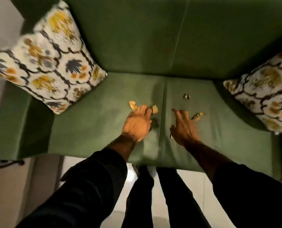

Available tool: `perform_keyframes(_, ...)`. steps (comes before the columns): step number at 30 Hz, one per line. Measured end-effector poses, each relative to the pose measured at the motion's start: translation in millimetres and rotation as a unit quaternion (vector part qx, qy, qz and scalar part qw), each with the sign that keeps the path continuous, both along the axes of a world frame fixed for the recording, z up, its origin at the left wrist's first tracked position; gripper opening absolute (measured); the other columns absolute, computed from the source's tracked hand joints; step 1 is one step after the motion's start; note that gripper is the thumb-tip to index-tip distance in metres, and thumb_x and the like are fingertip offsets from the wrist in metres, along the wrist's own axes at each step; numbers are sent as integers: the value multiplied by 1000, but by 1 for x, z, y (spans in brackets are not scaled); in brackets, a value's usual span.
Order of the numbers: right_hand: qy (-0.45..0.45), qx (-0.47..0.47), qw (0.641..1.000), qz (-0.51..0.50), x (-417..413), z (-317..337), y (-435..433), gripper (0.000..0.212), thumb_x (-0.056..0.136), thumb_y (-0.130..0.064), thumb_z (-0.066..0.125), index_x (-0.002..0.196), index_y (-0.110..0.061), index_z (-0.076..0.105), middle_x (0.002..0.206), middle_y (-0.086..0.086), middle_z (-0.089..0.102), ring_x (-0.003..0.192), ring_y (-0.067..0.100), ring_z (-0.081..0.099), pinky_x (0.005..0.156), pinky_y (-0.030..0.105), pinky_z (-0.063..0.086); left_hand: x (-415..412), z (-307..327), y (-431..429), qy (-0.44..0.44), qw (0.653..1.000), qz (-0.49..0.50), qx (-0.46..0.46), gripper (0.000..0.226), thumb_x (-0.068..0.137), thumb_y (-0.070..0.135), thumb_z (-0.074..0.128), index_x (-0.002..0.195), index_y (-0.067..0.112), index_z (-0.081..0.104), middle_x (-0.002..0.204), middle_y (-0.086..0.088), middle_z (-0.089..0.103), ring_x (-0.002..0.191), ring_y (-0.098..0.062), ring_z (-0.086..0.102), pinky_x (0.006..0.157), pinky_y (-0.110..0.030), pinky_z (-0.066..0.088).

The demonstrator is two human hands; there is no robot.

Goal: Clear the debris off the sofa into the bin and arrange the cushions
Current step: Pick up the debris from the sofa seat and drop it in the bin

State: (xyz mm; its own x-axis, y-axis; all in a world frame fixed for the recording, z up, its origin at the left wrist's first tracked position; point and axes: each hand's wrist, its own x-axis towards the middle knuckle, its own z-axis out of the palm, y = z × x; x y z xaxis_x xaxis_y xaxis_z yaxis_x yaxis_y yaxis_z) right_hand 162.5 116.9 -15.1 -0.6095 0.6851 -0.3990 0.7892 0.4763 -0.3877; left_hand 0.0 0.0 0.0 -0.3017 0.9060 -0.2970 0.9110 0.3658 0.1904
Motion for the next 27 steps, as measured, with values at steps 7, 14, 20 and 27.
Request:
perform_keyframes(7, -75, -86, 993, -7, 36, -115, -16, 55, 91, -22, 59, 139, -34, 37, 145, 10, 31, 118, 40, 48, 88, 54, 55, 36, -119, -33, -53, 992, 69, -90, 36, 90, 9, 51, 125, 19, 47, 127, -10, 47, 109, -32, 54, 76, -46, 57)
perform_keyframes(14, -31, -112, 993, 0, 43, -147, -15, 34, 100, -20, 52, 134, -23, 49, 140, 10, 36, 125, 31, 43, 99, 48, 51, 46, -160, -44, -65, 990, 89, -85, 26, 101, 16, 46, 126, 16, 52, 135, -14, 49, 113, -32, 54, 76, -46, 60)
perform_keyframes(20, -7, -123, 992, 38, 44, -152, -10, 27, 98, -8, 52, 123, -12, 60, 129, 14, 50, 116, 33, 53, 100, 40, 49, 45, -166, -37, -99, 988, 84, -81, 28, 97, 7, 45, 121, 10, 58, 126, -15, 56, 116, -34, 55, 82, -50, 53)
perform_keyframes(27, 1, -124, 992, 33, 41, -154, -5, 23, 94, -1, 55, 108, -12, 69, 120, 12, 57, 111, 32, 57, 88, 28, 41, 31, -153, 34, -133, 984, 120, -26, 19, 95, 23, 45, 112, 32, 45, 137, -5, 57, 111, -36, 58, 88, -46, 45)
